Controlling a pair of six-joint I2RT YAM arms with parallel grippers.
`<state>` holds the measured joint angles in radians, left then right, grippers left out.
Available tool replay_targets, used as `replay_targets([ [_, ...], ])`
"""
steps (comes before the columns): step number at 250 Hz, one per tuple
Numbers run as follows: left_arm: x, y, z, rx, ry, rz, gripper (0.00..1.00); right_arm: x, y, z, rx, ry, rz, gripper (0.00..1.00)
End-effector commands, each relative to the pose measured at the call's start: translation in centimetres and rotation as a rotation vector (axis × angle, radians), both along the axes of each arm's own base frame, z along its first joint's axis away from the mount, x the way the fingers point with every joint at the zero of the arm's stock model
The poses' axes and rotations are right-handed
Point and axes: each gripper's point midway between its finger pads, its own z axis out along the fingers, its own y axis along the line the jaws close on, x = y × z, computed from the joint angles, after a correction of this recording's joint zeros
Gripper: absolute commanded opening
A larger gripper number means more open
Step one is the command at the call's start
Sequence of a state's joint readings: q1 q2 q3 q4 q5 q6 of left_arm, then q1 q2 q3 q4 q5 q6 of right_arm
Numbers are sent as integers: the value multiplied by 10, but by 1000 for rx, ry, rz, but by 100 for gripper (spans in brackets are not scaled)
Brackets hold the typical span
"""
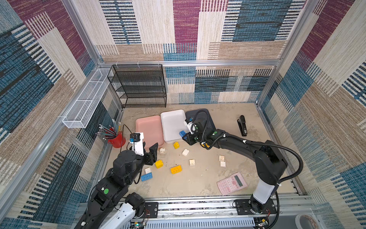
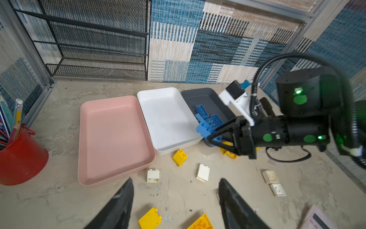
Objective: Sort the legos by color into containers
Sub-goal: 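Lift the blue brick with the right gripper, carry it into the dark grey tray, release, then withdraw the right gripper from the tray while the left gripper reaches forward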
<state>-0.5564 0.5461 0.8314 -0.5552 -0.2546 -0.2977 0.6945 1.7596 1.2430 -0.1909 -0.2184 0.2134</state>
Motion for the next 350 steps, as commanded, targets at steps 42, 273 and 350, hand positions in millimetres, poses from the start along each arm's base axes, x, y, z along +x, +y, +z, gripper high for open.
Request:
replay_targets([
  [42,18,-4,-29,38,159,52,68,42,-58,7,143,6,-149,18],
  [273,-5,19,-106,92,562,232,69,126,-141,-15,112,-72,-399,57],
  [350,-21,43,-132,93,711,450,78,79,-137,21,316,-142,-345,83],
])
